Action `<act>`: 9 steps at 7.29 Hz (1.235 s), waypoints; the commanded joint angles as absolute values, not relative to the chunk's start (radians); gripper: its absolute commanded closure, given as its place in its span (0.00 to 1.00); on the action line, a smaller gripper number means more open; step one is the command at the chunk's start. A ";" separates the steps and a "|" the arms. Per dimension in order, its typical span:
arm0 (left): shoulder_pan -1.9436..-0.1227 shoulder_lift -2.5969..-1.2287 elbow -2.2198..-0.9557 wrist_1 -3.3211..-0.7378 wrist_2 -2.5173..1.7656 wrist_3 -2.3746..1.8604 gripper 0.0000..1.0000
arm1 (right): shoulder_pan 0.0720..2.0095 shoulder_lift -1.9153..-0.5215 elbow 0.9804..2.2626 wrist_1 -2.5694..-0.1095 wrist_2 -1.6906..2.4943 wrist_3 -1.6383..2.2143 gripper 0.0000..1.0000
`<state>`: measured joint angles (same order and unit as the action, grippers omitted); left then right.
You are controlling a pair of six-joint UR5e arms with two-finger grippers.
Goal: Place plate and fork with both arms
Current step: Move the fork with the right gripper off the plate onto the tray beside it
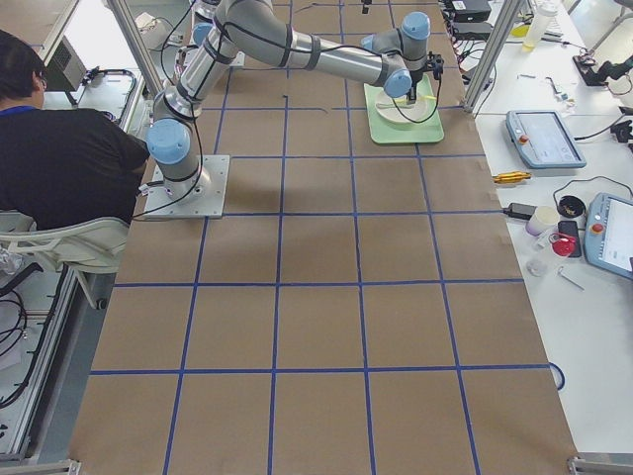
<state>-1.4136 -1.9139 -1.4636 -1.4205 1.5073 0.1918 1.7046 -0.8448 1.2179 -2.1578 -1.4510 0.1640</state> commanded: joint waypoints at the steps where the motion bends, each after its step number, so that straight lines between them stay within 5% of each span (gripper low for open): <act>1: -1.417 -1.905 -1.465 -1.420 1.500 0.192 0.00 | 1.628 -0.839 1.276 -2.149 -1.448 0.008 1.00; 5: -1.420 -1.894 -1.482 -1.425 1.499 0.190 0.00 | 1.629 -0.822 1.308 -2.149 -1.388 0.099 1.00; 7: -1.420 -1.893 -1.483 -1.424 1.506 0.190 0.00 | 1.629 -0.824 1.315 -2.149 -1.385 0.071 0.01; 9: -1.422 -1.885 -1.471 -1.424 1.514 0.184 0.00 | 1.628 -0.923 1.325 -2.015 -1.417 0.066 0.00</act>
